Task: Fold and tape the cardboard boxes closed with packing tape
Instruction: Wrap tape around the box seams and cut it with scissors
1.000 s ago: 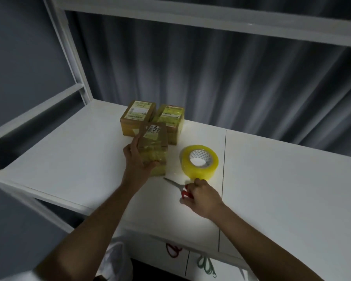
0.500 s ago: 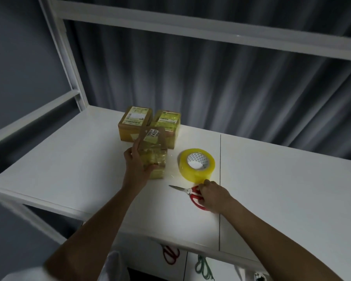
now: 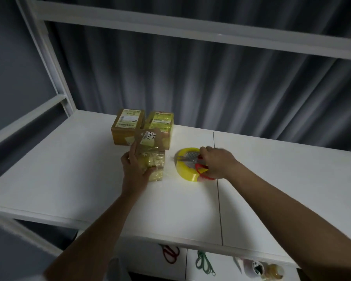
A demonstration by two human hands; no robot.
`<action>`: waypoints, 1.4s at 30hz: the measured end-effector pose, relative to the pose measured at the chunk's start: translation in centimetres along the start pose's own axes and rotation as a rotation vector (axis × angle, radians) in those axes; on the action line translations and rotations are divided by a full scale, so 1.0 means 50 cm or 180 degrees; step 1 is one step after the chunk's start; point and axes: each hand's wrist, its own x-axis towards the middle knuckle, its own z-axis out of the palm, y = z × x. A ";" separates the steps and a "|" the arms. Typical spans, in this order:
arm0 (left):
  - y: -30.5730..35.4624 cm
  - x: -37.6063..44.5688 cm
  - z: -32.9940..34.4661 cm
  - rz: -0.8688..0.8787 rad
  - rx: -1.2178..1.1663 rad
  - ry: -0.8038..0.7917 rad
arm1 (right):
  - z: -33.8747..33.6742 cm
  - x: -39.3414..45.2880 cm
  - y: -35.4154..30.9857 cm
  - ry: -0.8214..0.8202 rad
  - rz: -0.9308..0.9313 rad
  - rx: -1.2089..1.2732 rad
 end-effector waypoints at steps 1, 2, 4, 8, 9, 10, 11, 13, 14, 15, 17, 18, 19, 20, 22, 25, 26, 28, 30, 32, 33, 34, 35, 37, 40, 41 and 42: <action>0.002 -0.001 0.000 0.0009 -0.0030 -0.0008 | -0.017 0.008 -0.007 -0.0062 -0.0064 -0.0380; 0.002 -0.002 0.000 0.0015 -0.0053 -0.0007 | -0.033 0.017 -0.016 -0.0074 -0.0164 -0.0748; 0.001 -0.003 0.000 0.0007 -0.0075 0.0006 | -0.064 0.035 -0.034 0.0031 -0.0514 -0.1413; -0.006 -0.004 0.000 -0.0025 -0.0053 -0.0007 | -0.100 0.080 -0.081 -0.0164 -0.1054 -0.2136; -0.008 -0.004 -0.001 -0.0009 -0.0065 -0.0008 | -0.103 0.093 -0.096 -0.0311 -0.1045 -0.2179; -0.010 -0.003 0.000 0.0013 -0.0059 -0.0008 | -0.102 0.105 -0.109 -0.0427 -0.1014 -0.2190; -0.013 -0.004 0.001 0.0018 -0.0043 -0.0012 | -0.098 0.118 -0.121 -0.0535 -0.0968 -0.2196; -0.013 -0.005 0.002 -0.0028 -0.0025 -0.0012 | -0.085 0.135 -0.140 -0.0677 -0.0903 -0.2168; -0.012 -0.005 0.003 -0.0030 -0.0008 -0.0003 | -0.080 0.139 -0.146 -0.0688 -0.0898 -0.2152; -0.011 -0.005 0.004 -0.0009 0.0012 0.0006 | -0.076 0.141 -0.151 -0.0690 -0.0920 -0.2152; -0.011 -0.003 0.003 0.0066 0.0033 0.0030 | -0.077 0.138 -0.156 -0.0575 -0.1052 -0.2149; -0.010 -0.001 0.002 0.0086 0.0042 0.0035 | -0.082 0.131 -0.158 -0.0518 -0.1119 -0.2110; -0.010 0.002 0.001 0.0084 0.0045 0.0038 | -0.085 0.125 -0.159 -0.0522 -0.1168 -0.2044; -0.011 0.005 0.000 0.0076 0.0048 0.0037 | -0.088 0.115 -0.157 -0.0525 -0.1234 -0.2032; -0.012 0.005 -0.001 0.0050 0.0071 0.0020 | -0.082 0.090 -0.154 -0.0388 -0.1438 -0.2150; -0.011 0.005 -0.005 0.0035 0.0060 -0.0059 | -0.047 0.055 -0.144 -0.0430 -0.1172 -0.2147; -0.009 0.005 -0.008 0.0054 0.0034 -0.0084 | -0.033 0.044 -0.140 -0.0494 -0.0952 -0.2033; -0.002 0.005 -0.011 0.0010 -0.0042 -0.0100 | 0.008 0.025 -0.130 -0.0402 -0.0540 -0.1591; 0.009 0.004 -0.012 -0.0052 -0.0125 -0.0123 | 0.032 0.005 -0.124 0.0020 -0.0272 -0.0958; 0.020 0.001 -0.016 -0.0073 -0.0195 -0.0170 | 0.065 -0.007 -0.109 0.0143 -0.0058 -0.0489; 0.023 0.000 -0.019 -0.0084 -0.0215 -0.0181 | 0.086 -0.014 -0.102 0.0109 0.0015 -0.0329; 0.025 0.000 -0.022 -0.0094 -0.0236 -0.0170 | 0.103 -0.022 -0.096 -0.0021 -0.0008 -0.0333; 0.026 0.000 -0.027 -0.0138 -0.0259 -0.0151 | 0.121 -0.028 -0.088 0.0034 -0.0068 -0.0287; 0.027 0.001 -0.038 -0.0170 -0.0294 -0.0101 | 0.133 -0.042 -0.084 0.0134 -0.0223 -0.0297; 0.031 0.004 -0.058 -0.0141 -0.0337 -0.0035 | 0.124 -0.049 -0.082 0.0392 -0.0255 -0.0001; 0.036 0.005 -0.066 -0.0149 -0.0349 -0.0002 | 0.120 -0.045 -0.080 0.0605 -0.0208 0.0223; 0.039 0.007 -0.073 -0.0159 -0.0359 0.0036 | 0.115 -0.040 -0.080 0.0850 -0.0188 0.0576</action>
